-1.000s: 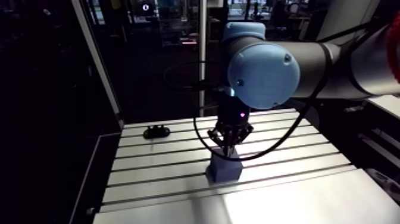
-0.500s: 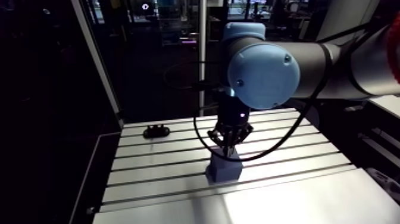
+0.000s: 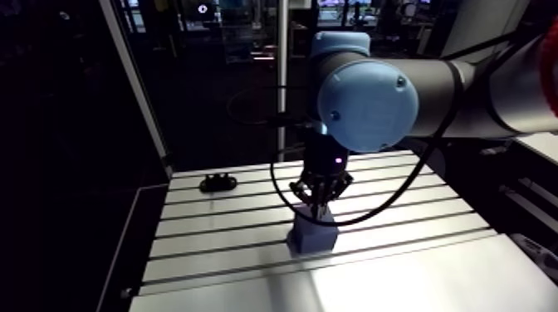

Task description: Pick up the M10 bolt and insert it into the hex recess until seated.

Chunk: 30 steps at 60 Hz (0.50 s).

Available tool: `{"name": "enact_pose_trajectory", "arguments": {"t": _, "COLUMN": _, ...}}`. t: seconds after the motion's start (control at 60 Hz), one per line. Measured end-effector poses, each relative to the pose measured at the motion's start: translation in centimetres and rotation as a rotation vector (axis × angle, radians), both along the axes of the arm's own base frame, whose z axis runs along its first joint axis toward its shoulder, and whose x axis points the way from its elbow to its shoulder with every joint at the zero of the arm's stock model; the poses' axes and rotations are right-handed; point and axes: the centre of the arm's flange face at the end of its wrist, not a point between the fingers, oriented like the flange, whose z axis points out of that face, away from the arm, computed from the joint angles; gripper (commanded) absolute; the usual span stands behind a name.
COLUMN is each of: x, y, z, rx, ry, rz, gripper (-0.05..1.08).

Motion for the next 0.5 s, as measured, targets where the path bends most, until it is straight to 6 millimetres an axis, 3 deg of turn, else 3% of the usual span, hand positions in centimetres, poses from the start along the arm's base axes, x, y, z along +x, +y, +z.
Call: {"name": "enact_pose_trajectory", "arguments": {"t": 0.5, "x": 0.07, "y": -0.01, "z": -0.07, "rx": -0.001, "ry": -0.002, "rz": 0.009, "gripper": 1.08}}
